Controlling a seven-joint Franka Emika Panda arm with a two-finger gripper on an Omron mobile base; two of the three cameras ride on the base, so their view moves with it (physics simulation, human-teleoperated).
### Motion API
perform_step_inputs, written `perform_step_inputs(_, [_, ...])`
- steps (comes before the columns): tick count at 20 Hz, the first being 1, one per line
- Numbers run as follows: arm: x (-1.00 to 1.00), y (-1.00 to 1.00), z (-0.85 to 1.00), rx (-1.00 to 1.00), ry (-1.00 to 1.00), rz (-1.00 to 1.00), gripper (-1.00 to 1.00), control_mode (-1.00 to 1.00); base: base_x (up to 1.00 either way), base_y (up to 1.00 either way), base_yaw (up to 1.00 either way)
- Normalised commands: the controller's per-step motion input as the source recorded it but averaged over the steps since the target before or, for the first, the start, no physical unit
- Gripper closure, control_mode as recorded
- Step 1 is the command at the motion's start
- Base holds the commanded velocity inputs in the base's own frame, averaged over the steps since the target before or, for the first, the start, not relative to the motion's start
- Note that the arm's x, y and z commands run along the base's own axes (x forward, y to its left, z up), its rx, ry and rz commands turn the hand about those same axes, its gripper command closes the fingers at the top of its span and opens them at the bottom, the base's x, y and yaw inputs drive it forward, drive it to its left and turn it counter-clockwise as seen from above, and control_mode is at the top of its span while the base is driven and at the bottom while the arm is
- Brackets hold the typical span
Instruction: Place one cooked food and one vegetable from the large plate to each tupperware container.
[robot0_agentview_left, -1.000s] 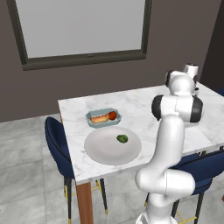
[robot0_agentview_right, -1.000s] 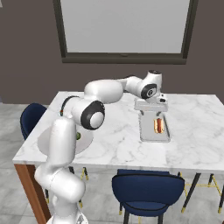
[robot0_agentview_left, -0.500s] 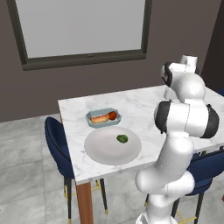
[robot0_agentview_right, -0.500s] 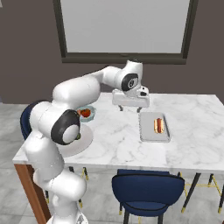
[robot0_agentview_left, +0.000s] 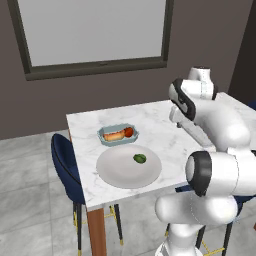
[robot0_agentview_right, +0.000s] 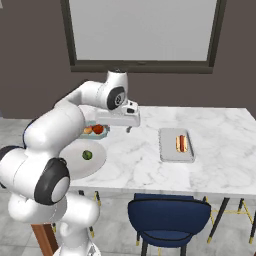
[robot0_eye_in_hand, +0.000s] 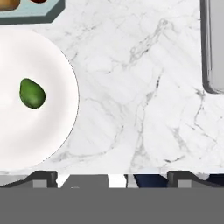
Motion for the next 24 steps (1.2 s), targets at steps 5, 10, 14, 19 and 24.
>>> perform_step_inputs(5, [-0.01,1.0,-0.32,0.0,0.0,0.0,-1.0,-1.0,0.0,0.0,0.0])
perform_step_inputs(10, [0.06,0.87,-0.3,0.0,0.0,-0.04,-1.0,-1.0,0.0,0.0,0.0])
perform_step_inputs(14, [0.1,0.54,-0.27,0.0,-0.01,-0.11,-1.0,-1.0,0.0,0.0,0.0])
perform_step_inputs(19, [0.11,0.05,-0.24,0.0,-0.01,-0.1,-1.0,-1.0,0.0,0.0,0.0])
perform_step_inputs(24, [0.06,0.21,-0.23,0.0,0.0,0.0,-1.0,-1.0,0.0,0.0,0.0])
